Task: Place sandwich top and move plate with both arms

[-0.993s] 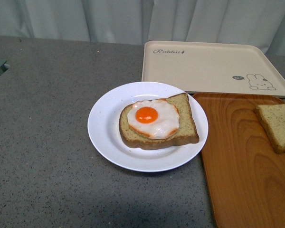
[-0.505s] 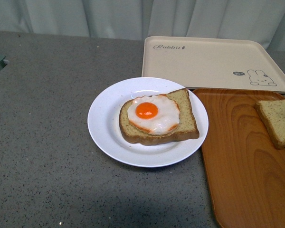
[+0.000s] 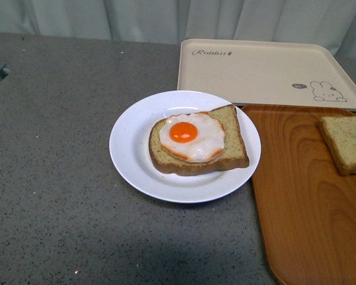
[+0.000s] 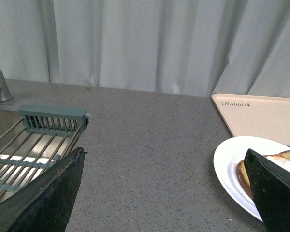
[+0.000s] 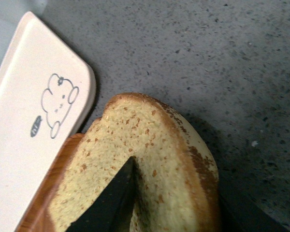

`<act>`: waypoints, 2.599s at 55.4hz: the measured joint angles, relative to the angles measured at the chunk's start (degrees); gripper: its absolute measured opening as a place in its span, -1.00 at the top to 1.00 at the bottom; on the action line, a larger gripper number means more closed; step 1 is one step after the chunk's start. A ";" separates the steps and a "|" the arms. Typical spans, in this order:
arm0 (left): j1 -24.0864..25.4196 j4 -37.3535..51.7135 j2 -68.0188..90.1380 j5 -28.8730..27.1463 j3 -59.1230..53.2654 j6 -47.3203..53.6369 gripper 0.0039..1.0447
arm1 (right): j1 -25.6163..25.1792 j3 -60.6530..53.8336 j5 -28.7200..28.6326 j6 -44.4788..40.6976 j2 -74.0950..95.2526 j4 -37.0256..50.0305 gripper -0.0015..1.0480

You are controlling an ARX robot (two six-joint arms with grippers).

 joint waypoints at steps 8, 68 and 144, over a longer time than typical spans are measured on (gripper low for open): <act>0.00 0.00 0.00 0.00 0.00 0.00 -0.88 | 0.31 0.52 -2.91 -0.28 -2.82 2.19 0.82; 0.00 0.00 0.00 0.00 0.00 0.00 -0.88 | 39.91 6.80 3.23 -7.52 -4.87 4.70 0.94; 0.00 0.00 0.02 -0.02 0.00 0.02 -0.88 | 17.66 -10.58 5.49 -40.85 -12.26 27.10 -0.27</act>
